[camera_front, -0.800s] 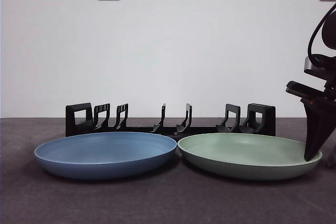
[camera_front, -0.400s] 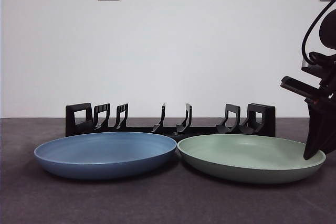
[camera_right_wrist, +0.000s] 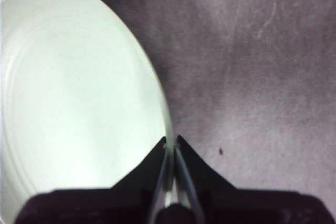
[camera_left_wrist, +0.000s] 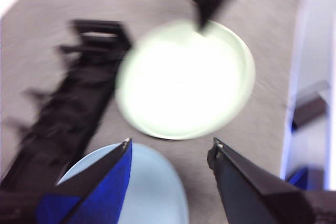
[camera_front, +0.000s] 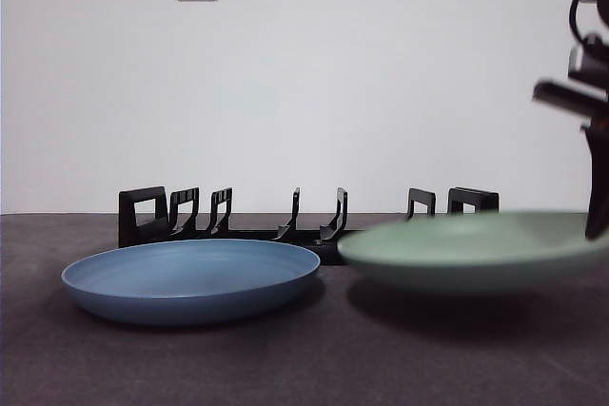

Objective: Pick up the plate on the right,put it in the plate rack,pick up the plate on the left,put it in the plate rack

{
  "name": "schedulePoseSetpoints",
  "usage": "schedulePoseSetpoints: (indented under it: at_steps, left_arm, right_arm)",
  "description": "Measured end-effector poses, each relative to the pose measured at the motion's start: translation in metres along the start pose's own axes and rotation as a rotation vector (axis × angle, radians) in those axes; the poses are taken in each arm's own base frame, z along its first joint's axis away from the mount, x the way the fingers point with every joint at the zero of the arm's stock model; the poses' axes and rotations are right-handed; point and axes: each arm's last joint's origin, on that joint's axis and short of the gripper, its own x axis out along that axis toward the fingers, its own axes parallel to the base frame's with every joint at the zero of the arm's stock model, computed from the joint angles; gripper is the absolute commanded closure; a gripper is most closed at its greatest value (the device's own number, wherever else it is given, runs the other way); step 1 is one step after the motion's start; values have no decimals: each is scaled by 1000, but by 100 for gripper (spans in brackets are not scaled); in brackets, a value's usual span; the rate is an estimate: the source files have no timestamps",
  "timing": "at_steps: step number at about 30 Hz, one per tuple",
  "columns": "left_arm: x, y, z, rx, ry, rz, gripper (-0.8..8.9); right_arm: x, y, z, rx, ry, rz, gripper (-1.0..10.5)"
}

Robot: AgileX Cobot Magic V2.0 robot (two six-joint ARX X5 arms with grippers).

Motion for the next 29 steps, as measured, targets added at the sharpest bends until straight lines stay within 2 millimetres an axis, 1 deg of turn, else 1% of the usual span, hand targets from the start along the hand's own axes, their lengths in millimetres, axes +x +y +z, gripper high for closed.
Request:
schedulePoseSetpoints:
  at_steps: [3, 6, 11, 18, 22, 25, 29]
  left_arm:
    - [12, -9, 2, 68, 21, -54, 561]
    - [26, -19, 3, 116, 41, -105, 562]
    - [47, -35, 7, 208, 53, -152, 562]
    - [70, -54, 4, 335, 125, -192, 562]
    - [78, -57, 1, 359, 149, -212, 562]
    - [80, -57, 0, 363, 156, -210, 563]
    - [80, -57, 0, 380, 164, -195, 567]
  right_arm:
    - [-15, 7, 2, -11, -16, 67, 963]
    - [-22, 12, 4, -21, -15, 119, 963]
    - [-20, 22, 2, -56, 3, 135, 963]
    - [-18, 37, -2, -113, 23, 159, 963]
    - [-21, 43, 0, -131, 23, 196, 963]
    - [-22, 46, 0, -134, 40, 264, 963]
    - [-22, 46, 0, -134, 43, 270, 962]
